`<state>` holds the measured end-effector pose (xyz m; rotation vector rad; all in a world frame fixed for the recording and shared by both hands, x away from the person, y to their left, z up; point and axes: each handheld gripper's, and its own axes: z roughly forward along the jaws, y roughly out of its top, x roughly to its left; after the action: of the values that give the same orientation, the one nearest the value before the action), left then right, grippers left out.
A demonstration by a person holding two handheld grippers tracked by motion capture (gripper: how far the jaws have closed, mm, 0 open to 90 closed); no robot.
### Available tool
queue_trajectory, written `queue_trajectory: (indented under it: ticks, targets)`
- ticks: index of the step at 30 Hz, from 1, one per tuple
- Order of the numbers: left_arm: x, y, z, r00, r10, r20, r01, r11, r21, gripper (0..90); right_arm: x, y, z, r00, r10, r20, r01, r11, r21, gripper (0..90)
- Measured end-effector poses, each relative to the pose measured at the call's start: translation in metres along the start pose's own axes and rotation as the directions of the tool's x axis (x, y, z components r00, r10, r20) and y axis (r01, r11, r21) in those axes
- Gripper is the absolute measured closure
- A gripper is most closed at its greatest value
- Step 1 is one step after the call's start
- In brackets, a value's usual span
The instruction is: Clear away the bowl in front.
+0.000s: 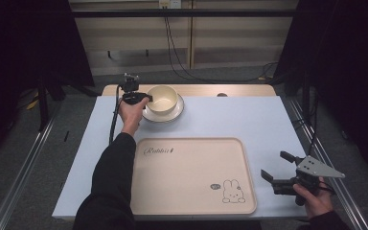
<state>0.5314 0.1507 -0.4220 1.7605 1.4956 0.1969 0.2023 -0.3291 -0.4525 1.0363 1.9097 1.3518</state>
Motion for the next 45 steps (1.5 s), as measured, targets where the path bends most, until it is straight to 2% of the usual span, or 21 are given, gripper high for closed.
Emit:
queue_trajectory:
  ticks: [2, 5, 14, 15, 17, 18, 24, 26, 36, 40, 45]
  targets:
    - [0.000, 0.001, -0.002, 1.0000, -0.004, 0.008, 0.004, 1.0000, -0.007, 82.7, 0.000, 0.000, 0.000, 1.0000, 0.001, -0.002, -0.001, 1.000, -0.001, 2.3]
    - [-0.001, 0.001, -0.008, 0.9997, 0.019, 0.012, -0.019, 0.9998, -0.002, 82.7, 0.000, 0.000, 0.000, 1.0000, -0.001, 0.006, 0.002, 1.000, -0.005, 2.3]
    - [-0.004, 0.001, -0.024, 0.9990, 0.034, 0.030, -0.034, 0.9994, -0.006, 82.7, -0.001, 0.000, -0.001, 1.0000, -0.006, 0.006, 0.006, 1.000, -0.007, 2.1]
    - [-0.004, 0.001, -0.025, 0.9981, 0.050, 0.035, -0.050, 0.9988, -0.001, 82.7, -0.001, 0.000, -0.001, 0.9999, -0.006, 0.008, 0.006, 1.000, -0.006, 2.1]
    - [-0.004, 0.000, -0.026, 0.9984, 0.046, 0.034, -0.045, 0.9989, -0.006, 82.7, -0.001, 0.000, -0.001, 1.0000, -0.007, 0.006, 0.007, 1.000, -0.007, 2.1]
    - [-0.004, -0.001, -0.029, 0.9984, 0.033, 0.047, -0.032, 0.9994, -0.013, 82.7, 0.000, 0.000, -0.001, 0.9999, -0.006, 0.010, 0.007, 1.000, -0.009, 2.1]
    - [-0.007, -0.005, -0.033, 0.9965, 0.061, 0.057, -0.061, 0.9981, 0.006, 82.7, -0.001, 0.000, -0.001, 1.0000, -0.007, 0.005, 0.007, 1.000, -0.007, 2.0]
    - [-0.008, -0.007, -0.034, 0.9946, 0.063, 0.082, -0.065, 0.9978, 0.012, 82.7, -0.001, 0.000, -0.001, 1.0000, -0.003, 0.007, 0.003, 1.000, -0.006, 2.0]
    - [-0.027, -0.011, -0.044, 0.9886, 0.094, 0.117, -0.096, 0.9954, 0.008, 82.6, -0.001, 0.000, 0.001, 1.0000, -0.003, 0.001, 0.003, 1.000, -0.005, 1.8]
    - [-0.035, -0.014, -0.047, 0.9831, 0.126, 0.133, -0.129, 0.9915, 0.015, 82.7, -0.001, 0.000, 0.001, 1.0000, -0.005, 0.000, 0.005, 1.000, -0.007, 1.8]
    - [-0.042, -0.018, -0.051, 0.9788, 0.134, 0.155, -0.139, 0.9901, 0.020, 82.6, -0.001, 0.001, 0.001, 1.0000, 0.000, -0.001, 0.000, 1.000, -0.010, 1.8]
